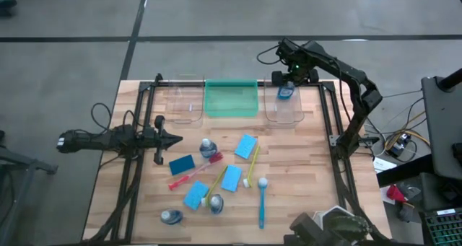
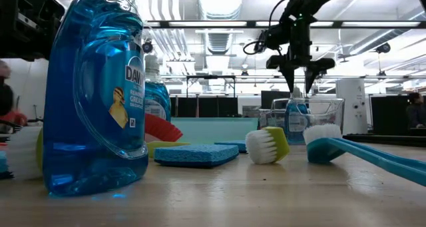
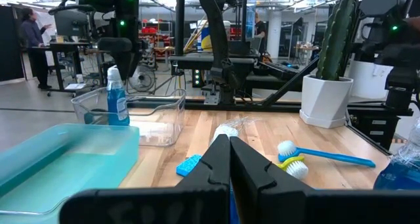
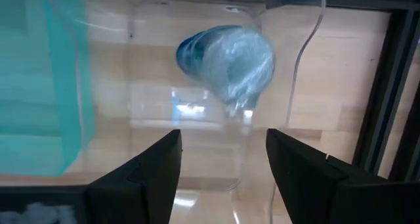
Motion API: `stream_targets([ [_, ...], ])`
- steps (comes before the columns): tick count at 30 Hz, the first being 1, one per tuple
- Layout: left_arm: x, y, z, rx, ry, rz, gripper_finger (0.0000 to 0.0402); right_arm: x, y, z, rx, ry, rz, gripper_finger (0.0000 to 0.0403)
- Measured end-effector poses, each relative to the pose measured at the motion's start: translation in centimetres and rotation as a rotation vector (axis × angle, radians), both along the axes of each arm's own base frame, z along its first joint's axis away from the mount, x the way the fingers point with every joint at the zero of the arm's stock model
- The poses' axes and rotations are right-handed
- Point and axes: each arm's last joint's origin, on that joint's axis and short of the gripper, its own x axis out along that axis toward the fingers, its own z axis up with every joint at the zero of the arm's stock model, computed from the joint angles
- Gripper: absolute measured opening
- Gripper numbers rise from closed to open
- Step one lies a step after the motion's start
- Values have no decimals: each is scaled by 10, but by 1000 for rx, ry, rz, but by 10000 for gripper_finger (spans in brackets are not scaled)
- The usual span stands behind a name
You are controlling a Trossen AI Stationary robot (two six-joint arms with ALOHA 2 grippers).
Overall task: Pick & Place Kitchen Sink Supplies
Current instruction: Put the blue dishwashing brush into the green bin
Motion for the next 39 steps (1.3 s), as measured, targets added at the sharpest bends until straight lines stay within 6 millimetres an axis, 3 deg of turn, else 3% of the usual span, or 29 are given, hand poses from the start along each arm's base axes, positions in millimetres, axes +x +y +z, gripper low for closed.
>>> stream_targets([
  [9,0,0,0,0,0,0,3,19,15,31,-23,-139,80,224],
  [17,0,0,0,0,0,0,3,49,45,63,-95,-232,201,221],
  [28,0,0,0,0,0,0,3,85,107,93,-143,-325,359,221],
  [39,0,0,0,0,0,0,3,110,187,85,-58,-333,380,221],
])
